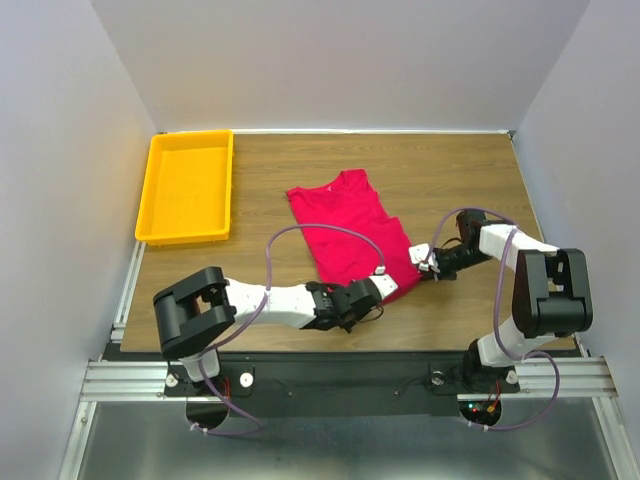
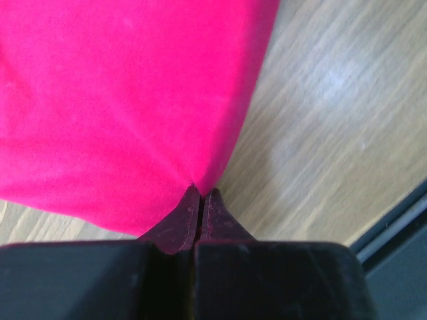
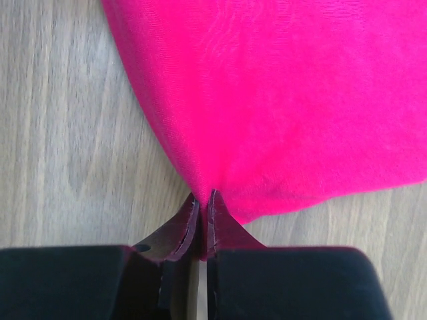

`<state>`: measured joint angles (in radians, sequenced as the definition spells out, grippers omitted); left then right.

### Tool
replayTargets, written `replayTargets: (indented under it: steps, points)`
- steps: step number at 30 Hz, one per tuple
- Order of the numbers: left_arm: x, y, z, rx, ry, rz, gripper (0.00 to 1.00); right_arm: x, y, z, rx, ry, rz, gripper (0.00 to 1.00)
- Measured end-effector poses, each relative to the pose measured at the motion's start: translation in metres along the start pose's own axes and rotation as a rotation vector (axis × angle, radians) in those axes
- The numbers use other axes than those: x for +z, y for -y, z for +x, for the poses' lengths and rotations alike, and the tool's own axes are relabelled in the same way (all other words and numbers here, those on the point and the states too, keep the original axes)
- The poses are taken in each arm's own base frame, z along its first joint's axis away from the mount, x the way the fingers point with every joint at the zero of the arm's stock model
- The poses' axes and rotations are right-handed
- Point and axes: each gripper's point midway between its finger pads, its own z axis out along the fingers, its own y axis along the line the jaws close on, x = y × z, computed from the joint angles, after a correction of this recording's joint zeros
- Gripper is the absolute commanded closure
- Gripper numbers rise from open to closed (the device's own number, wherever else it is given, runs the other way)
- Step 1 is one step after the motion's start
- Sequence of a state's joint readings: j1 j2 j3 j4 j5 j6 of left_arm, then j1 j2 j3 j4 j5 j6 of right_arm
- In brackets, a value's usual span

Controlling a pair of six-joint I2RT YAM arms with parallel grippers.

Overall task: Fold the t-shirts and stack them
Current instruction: Fold the tshirt

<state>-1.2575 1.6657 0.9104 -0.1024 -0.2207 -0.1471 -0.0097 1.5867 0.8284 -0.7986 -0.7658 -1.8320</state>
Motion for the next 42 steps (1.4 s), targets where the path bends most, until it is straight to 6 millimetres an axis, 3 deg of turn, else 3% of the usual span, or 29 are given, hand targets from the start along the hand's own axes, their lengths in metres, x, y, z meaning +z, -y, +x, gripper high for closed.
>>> replayTargets:
  steps: [3,11,20,25,29,36,42]
  points:
    - [-0.010,-0.001,-0.003,0.004,0.023,0.018,1.00,-0.005,0.002,-0.006,0.016,-0.005,0.020,0.99]
    - [-0.044,0.003,-0.033,0.061,0.138,0.105,1.00,-0.035,0.016,-0.034,0.091,0.001,0.075,0.99]
    - [-0.078,-0.012,-0.051,0.170,0.221,0.144,1.00,-0.069,0.026,-0.074,0.192,0.044,0.120,0.99]
    - [-0.100,-0.037,-0.070,0.175,0.304,0.127,1.00,-0.095,0.054,-0.105,0.217,0.099,0.171,0.99]
    - [-0.111,-0.071,-0.082,0.174,0.356,0.086,1.00,-0.109,0.086,-0.126,0.239,0.171,0.192,0.99]
    - [-0.118,-0.120,-0.099,0.189,0.405,-0.003,1.00,-0.109,0.132,-0.137,0.326,0.265,0.167,1.00]
    - [-0.114,-0.153,-0.103,0.195,0.394,-0.065,1.00,-0.098,0.154,-0.143,0.355,0.283,0.143,0.99]
